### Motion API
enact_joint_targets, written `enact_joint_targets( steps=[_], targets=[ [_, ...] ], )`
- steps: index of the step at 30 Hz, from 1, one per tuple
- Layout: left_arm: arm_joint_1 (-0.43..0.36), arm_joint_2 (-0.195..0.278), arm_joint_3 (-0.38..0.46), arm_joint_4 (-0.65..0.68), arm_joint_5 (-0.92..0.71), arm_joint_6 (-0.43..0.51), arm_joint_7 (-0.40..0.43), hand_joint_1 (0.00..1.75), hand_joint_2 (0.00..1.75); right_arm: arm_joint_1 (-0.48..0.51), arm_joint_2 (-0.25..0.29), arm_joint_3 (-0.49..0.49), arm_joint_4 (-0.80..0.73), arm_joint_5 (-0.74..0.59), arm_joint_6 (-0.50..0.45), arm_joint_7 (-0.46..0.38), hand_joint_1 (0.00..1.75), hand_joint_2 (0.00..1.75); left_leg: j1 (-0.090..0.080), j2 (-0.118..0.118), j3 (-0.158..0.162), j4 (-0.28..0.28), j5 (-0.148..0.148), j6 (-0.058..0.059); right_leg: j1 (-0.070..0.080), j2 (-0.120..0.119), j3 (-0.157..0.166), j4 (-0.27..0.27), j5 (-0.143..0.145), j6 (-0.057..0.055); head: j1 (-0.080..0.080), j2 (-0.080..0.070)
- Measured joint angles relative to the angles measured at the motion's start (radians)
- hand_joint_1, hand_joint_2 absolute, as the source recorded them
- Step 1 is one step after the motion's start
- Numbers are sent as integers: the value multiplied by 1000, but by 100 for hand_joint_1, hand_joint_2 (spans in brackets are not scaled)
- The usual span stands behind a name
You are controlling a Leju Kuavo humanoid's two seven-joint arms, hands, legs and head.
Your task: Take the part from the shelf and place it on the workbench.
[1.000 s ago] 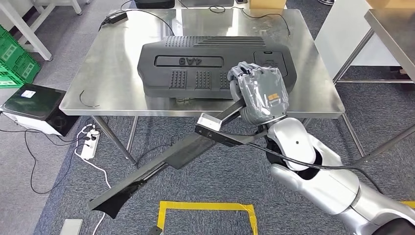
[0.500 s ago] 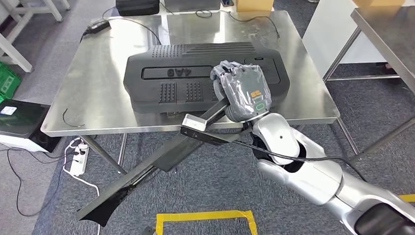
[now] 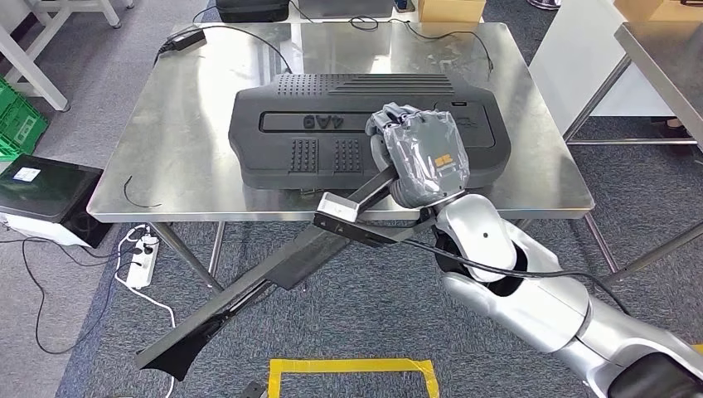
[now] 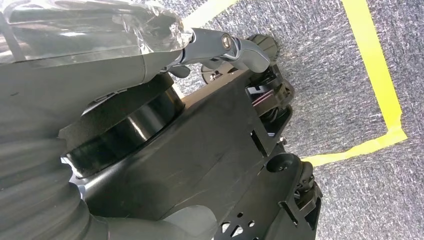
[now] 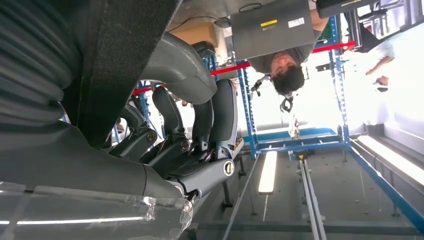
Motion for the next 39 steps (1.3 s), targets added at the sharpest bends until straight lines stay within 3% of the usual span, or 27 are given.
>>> enact_joint_targets(
  steps=[39],
  targets=[
    [0,0,0,0,-14,-2,-7,0,175,0,4,0,0,0,6,0,175,175,2,0,5,-4,2,-1,2,0,0,3,0,1,-22,0]
  ],
)
